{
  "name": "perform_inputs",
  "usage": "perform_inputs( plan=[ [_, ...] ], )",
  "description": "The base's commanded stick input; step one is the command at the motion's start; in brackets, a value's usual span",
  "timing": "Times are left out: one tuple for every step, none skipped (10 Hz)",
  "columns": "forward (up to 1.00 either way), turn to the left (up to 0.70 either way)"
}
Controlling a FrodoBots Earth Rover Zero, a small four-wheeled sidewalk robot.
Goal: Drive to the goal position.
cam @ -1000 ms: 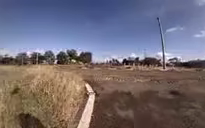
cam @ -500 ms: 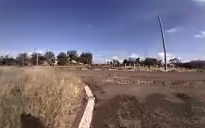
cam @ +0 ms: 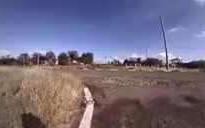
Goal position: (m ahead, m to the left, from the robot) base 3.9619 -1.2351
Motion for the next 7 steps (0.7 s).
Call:
perform_inputs(
  plan=[
    [0.45,0.0],
    [0.45,0.0],
    [0.45,0.0],
    [0.45,0.0],
    [0.45,0.0],
    [0.45,0.0],
    [0.45,0.0]
  ],
)
